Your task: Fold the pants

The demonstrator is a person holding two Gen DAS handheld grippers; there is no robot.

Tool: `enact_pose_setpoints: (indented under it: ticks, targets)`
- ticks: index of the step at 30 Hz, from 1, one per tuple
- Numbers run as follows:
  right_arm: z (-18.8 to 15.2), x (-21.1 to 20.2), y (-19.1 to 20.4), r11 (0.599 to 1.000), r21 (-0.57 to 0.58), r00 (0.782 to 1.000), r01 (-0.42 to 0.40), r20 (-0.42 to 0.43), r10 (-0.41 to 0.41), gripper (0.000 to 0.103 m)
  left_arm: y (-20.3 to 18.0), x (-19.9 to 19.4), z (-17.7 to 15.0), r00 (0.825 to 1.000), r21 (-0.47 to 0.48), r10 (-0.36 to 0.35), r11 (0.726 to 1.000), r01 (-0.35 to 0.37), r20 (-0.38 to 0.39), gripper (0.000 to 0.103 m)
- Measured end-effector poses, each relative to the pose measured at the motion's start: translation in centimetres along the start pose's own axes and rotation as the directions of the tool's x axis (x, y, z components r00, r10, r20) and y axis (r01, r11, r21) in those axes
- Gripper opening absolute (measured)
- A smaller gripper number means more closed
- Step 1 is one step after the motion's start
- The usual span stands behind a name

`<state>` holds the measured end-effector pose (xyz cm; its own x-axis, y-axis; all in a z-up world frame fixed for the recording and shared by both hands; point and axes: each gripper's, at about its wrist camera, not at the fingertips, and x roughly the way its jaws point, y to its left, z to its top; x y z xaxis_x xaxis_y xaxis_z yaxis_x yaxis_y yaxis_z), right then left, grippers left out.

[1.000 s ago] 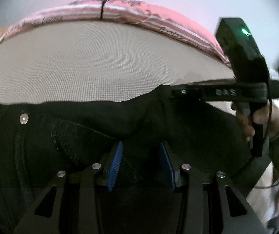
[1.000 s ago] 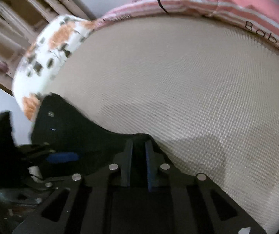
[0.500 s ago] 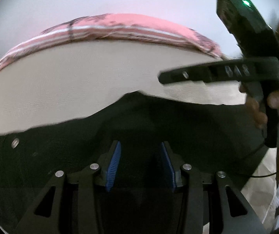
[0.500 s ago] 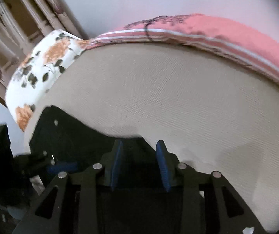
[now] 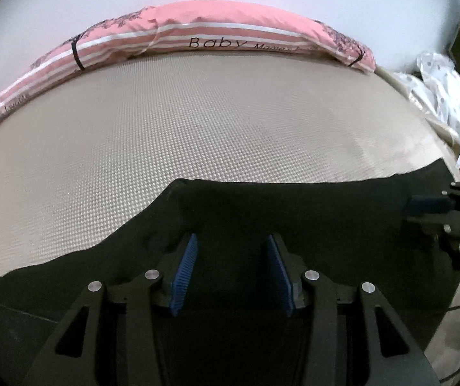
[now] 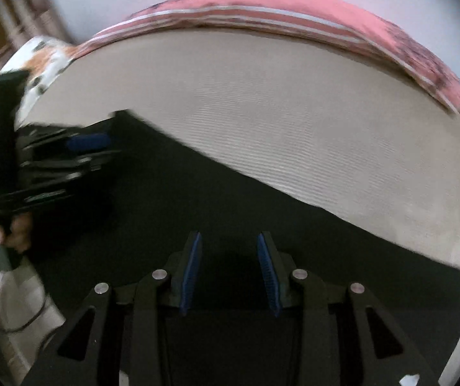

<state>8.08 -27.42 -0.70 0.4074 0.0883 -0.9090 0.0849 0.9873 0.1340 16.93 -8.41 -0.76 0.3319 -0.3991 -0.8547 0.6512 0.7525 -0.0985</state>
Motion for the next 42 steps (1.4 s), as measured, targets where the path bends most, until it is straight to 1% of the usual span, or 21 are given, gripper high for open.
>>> enact_pose_setpoints:
  ticks: [1, 3, 4, 7, 10, 13, 16, 18, 20, 22, 26, 28, 31, 32, 33, 35, 36, 37, 39, 40, 42]
  targets:
    - [-0.1, 0.6, -0.7, 0.999, 0.027, 1.0, 0.028, -0.001, -0.028, 0.034, -0.1, 0.0, -0.1, 1.0, 0.006, 0.008, 1.0, -0.008, 0.002, 0.047]
    - [0.0, 0.9, -1.1, 0.999, 0.033, 0.999, 0.017, 0.026, -0.018, 0.033, -0.2, -0.1, -0.4, 1.0, 0.004, 0.015, 1.0, -0.015, 0.003, 0.047]
    - [0.1, 1.0, -1.0, 0.999, 0.025, 0.999, 0.032, 0.036, -0.033, 0.033, -0.1, -0.1, -0.3, 1.0, -0.004, 0.015, 1.0, -0.015, -0.001, 0.047]
    - [0.6, 1.3, -0.9, 0.999, 0.019, 0.998, 0.039, 0.051, -0.04, 0.04, -0.1, 0.0, -0.1, 1.0, -0.016, 0.024, 1.0, -0.024, -0.012, 0.047]
    - [1.4, 1.9, -0.5, 0.998, 0.007, 0.996, 0.058, 0.062, -0.058, 0.043, -0.3, 0.0, 0.0, 0.999, -0.03, 0.041, 0.999, -0.042, -0.024, 0.047]
    - [2.3, 1.8, -0.5, 0.999, 0.034, 0.998, 0.034, 0.051, -0.036, 0.044, -0.6, -0.2, 0.0, 0.998, -0.037, 0.059, 0.997, -0.061, -0.036, 0.047]
    - [1.8, -0.7, -1.2, 0.996, 0.091, 0.997, -0.007, 0.073, 0.0, 0.044, -0.7, -1.5, -0.5, 0.997, -0.049, 0.065, 0.997, -0.067, -0.04, 0.047]
    - [0.7, -2.7, -1.7, 0.995, 0.095, 0.997, -0.009, 0.082, 0.001, 0.044, -0.7, -2.9, -1.2, 0.998, -0.052, 0.063, 0.997, -0.064, -0.031, 0.047]
    - [-0.8, -4.1, -1.7, 0.996, 0.094, 0.998, -0.001, 0.068, -0.006, 0.044, -0.8, -4.4, -2.3, 0.997, -0.053, 0.068, 0.996, -0.069, -0.035, 0.047]
    - [-3.0, -5.0, -1.1, 0.998, 0.06, 0.999, 0.006, 0.042, -0.008, 0.044, -1.1, -5.6, -3.4, 0.997, -0.039, 0.068, 0.997, -0.069, -0.04, 0.047]
    - [-7.1, -4.8, 0.5, 0.999, 0.012, 0.999, 0.05, 0.0, -0.05, 0.044, -1.5, -7.5, -6.4, 0.993, 0.005, 0.105, 0.994, -0.105, -0.058, 0.048]
    - [-8.9, -4.2, 0.5, 0.998, 0.044, 0.999, 0.037, -0.015, -0.036, 0.044, -0.9, -7.9, -7.8, 0.989, -0.004, 0.123, 0.992, -0.124, -0.079, 0.048]
    - [-10.5, -3.9, -0.3, 0.996, 0.076, 0.999, 0.054, -0.012, -0.053, 0.044, 0.8, -7.8, -9.6, 0.98, -0.034, 0.157, 0.986, -0.162, -0.12, 0.05]
    - [-10.8, -3.9, -0.9, 0.994, 0.095, 0.999, 0.048, -0.003, -0.048, 0.044, 1.5, -7.7, -10.1, 0.978, -0.045, 0.166, 0.984, -0.173, -0.128, 0.05]
    - [-11.1, -4.1, -1.5, 0.992, 0.118, 0.999, 0.043, 0.005, -0.044, 0.044, 2.1, -7.9, -10.4, 0.977, -0.045, 0.18, 0.982, -0.186, -0.114, 0.05]
    - [-11.6, -4.7, -3.2, 0.983, 0.174, 0.998, 0.058, 0.022, -0.063, 0.044, 2.7, -8.3, -10.7, 0.975, -0.041, 0.197, 0.979, -0.202, -0.099, 0.05]
    - [-11.7, -5.0, -3.9, 0.978, 0.202, 0.998, 0.046, 0.038, -0.055, 0.044, 2.9, -8.4, -10.7, 0.975, -0.052, 0.195, 0.978, -0.201, -0.101, 0.05]
    - [-12.2, -5.8, -5.0, 0.968, 0.251, 0.997, 0.01, 0.069, -0.029, 0.044, 3.0, -8.5, -10.6, 0.976, -0.067, 0.192, 0.978, -0.199, -0.104, 0.05]
    - [-13.1, -7.3, -7.0, 0.931, 0.357, 0.992, -0.071, 0.12, 0.03, 0.044, 2.8, -8.9, -10.3, 0.978, -0.094, 0.184, 0.977, -0.193, -0.102, 0.05]
    - [-13.7, -8.2, -8.2, 0.905, 0.412, 0.989, -0.105, 0.14, 0.051, 0.044, 2.6, -9.1, -10.1, 0.98, -0.096, 0.176, 0.978, -0.186, -0.096, 0.05]
    - [-15.2, -9.7, -10.3, 0.859, 0.493, 0.984, -0.139, 0.163, 0.066, 0.044, 1.4, -9.5, -9.4, 0.986, -0.08, 0.149, 0.985, -0.155, -0.08, 0.051]
